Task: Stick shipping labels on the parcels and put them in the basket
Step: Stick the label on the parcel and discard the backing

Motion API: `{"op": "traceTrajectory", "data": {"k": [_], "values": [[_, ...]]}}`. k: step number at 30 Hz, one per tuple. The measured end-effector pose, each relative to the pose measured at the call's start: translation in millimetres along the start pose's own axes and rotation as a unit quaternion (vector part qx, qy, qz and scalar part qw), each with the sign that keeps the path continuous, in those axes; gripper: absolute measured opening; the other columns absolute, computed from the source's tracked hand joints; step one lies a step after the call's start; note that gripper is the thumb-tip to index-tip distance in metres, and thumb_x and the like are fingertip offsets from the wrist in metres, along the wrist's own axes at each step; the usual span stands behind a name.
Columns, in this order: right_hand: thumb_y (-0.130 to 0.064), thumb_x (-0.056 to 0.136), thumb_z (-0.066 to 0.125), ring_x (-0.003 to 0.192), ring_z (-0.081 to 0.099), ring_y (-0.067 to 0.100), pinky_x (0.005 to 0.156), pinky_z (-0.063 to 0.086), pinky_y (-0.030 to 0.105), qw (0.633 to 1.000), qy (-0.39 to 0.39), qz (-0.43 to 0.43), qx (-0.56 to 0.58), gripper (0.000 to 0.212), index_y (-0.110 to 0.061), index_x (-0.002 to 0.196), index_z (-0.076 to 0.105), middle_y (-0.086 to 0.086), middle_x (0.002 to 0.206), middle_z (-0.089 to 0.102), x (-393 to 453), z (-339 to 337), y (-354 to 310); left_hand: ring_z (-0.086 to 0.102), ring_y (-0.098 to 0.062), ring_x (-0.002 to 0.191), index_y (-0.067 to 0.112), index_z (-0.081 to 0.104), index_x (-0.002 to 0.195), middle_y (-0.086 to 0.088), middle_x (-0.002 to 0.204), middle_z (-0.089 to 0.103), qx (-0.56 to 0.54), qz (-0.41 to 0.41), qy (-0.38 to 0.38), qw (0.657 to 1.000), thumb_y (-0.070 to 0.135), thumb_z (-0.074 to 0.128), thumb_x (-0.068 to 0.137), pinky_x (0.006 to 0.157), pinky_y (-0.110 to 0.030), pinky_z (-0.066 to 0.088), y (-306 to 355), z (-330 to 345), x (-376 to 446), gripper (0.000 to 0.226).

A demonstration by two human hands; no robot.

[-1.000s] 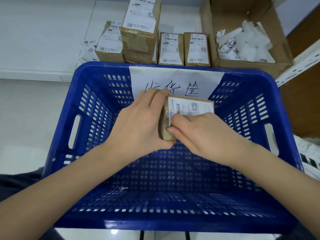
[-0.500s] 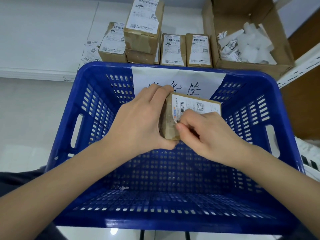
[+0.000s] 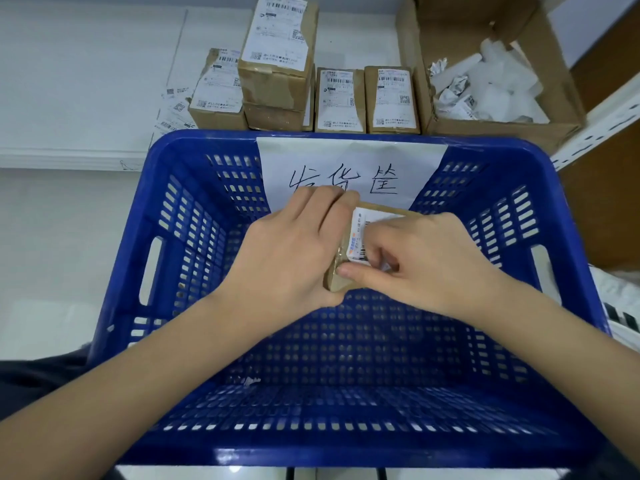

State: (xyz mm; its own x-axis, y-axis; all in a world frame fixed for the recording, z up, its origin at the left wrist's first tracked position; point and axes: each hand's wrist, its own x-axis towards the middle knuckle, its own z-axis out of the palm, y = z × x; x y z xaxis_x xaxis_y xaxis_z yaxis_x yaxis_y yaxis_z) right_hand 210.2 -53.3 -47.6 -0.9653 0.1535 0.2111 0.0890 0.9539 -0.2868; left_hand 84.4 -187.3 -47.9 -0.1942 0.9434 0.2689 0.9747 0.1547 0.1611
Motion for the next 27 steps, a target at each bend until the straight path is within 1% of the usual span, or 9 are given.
{"op": "traceTrajectory", "data": {"k": [2, 5, 9, 11, 14, 17, 20, 22, 27], "values": [[-0.060, 0.085, 0.041, 0.049, 0.048, 0.016, 0.043, 0.035, 0.025, 1.000, 0.015, -0.018, -0.014, 0.048, -0.019, 0.060, 0.047, -0.009, 0.055, 0.045, -2.0, 5.7, 1.9, 0.057, -0.024, 0.102, 0.000, 0.055, 0.122, -0.012, 0.115, 0.062, 0.009, 0.010, 0.003, 1.000, 0.044, 0.073, 0.065, 0.055, -0.029, 0.049, -0.8, 3.8, -0.9, 0.074], [-0.060, 0.085, 0.042, 0.059, 0.049, 0.018, 0.053, 0.034, 0.025, 0.999, 0.041, -0.021, -0.023, 0.049, -0.015, 0.065, 0.050, -0.002, 0.062, 0.054, 0.4, 6.2, 4.7, 0.054, -0.022, 0.101, 0.003, 0.053, 0.124, -0.010, 0.115, 0.061, -0.009, -0.013, -0.009, 1.000, 0.054, 0.058, 0.067, 0.053, -0.029, 0.048, -6.9, 2.7, 1.2, 0.077], [-0.063, 0.081, 0.042, 0.063, 0.051, 0.019, 0.053, 0.035, 0.025, 0.999, 0.043, 0.009, -0.020, 0.052, -0.013, 0.073, 0.053, 0.000, 0.067, 0.056, 3.6, 3.2, 8.4, 0.055, -0.022, 0.099, 0.003, 0.053, 0.123, -0.009, 0.113, 0.061, -0.006, -0.011, -0.022, 1.000, 0.056, 0.051, 0.066, 0.051, -0.030, 0.048, -8.5, 4.1, 1.9, 0.078], [-0.055, 0.085, 0.043, 0.066, 0.051, 0.019, 0.053, 0.037, 0.027, 1.000, 0.018, -0.016, -0.016, 0.045, -0.012, 0.075, 0.052, 0.001, 0.071, 0.056, 2.5, 6.8, 4.2, 0.057, -0.024, 0.098, 0.001, 0.055, 0.121, -0.010, 0.112, 0.062, 0.003, 0.007, -0.017, 1.000, 0.052, 0.051, 0.069, 0.053, -0.030, 0.048, -6.2, 7.2, 0.4, 0.073], [-0.033, 0.091, 0.042, 0.067, 0.051, 0.023, 0.057, 0.046, 0.035, 0.996, 0.007, -0.074, -0.044, 0.032, -0.010, 0.071, 0.054, 0.004, 0.069, 0.055, -2.5, 20.7, -5.1, 0.059, -0.026, 0.097, 0.000, 0.055, 0.120, -0.011, 0.112, 0.062, 0.002, 0.019, -0.016, 1.000, 0.043, 0.053, 0.067, 0.054, -0.031, 0.050, -6.3, 11.3, -1.8, 0.068], [-0.023, 0.091, 0.040, 0.062, 0.050, 0.023, 0.056, 0.048, 0.036, 0.996, 0.005, -0.077, -0.050, 0.031, -0.011, 0.066, 0.054, 0.005, 0.063, 0.054, -7.9, 34.6, -12.3, 0.060, -0.026, 0.092, 0.002, 0.052, 0.119, -0.010, 0.108, 0.061, -0.003, 0.032, -0.030, 0.999, 0.041, 0.050, 0.062, 0.049, -0.030, 0.049, -9.3, 18.4, -4.7, 0.069], [-0.022, 0.090, 0.039, 0.060, 0.047, 0.021, 0.057, 0.046, 0.036, 0.998, 0.003, -0.060, -0.033, 0.031, -0.011, 0.064, 0.053, 0.003, 0.061, 0.053, -9.0, 37.2, -12.8, 0.056, -0.023, 0.094, 0.005, 0.047, 0.120, -0.008, 0.109, 0.060, -0.050, 0.021, -0.034, 0.998, 0.046, 0.048, 0.060, 0.051, -0.034, 0.053, -11.1, 25.1, -6.3, 0.073], [-0.022, 0.090, 0.039, 0.061, 0.044, 0.020, 0.060, 0.038, 0.032, 0.999, 0.004, -0.051, -0.013, 0.031, -0.012, 0.064, 0.050, 0.003, 0.061, 0.051, -6.7, 33.2, -11.5, 0.052, -0.020, 0.099, 0.006, 0.047, 0.121, -0.008, 0.112, 0.059, -0.076, 0.012, -0.025, 0.997, 0.048, 0.050, 0.060, 0.056, -0.032, 0.054, -12.0, 26.1, -5.0, 0.074], [-0.022, 0.091, 0.039, 0.065, 0.032, 0.013, 0.060, 0.022, 0.023, 0.997, -0.007, -0.034, 0.068, 0.027, -0.017, 0.064, 0.036, -0.005, 0.062, 0.039, -1.2, 20.5, -8.2, 0.048, -0.015, 0.102, 0.005, 0.050, 0.122, -0.006, 0.115, 0.058, -0.103, -0.010, -0.013, 0.994, 0.054, 0.053, 0.059, 0.066, -0.026, 0.047, -11.8, 21.2, -1.4, 0.080]]}}
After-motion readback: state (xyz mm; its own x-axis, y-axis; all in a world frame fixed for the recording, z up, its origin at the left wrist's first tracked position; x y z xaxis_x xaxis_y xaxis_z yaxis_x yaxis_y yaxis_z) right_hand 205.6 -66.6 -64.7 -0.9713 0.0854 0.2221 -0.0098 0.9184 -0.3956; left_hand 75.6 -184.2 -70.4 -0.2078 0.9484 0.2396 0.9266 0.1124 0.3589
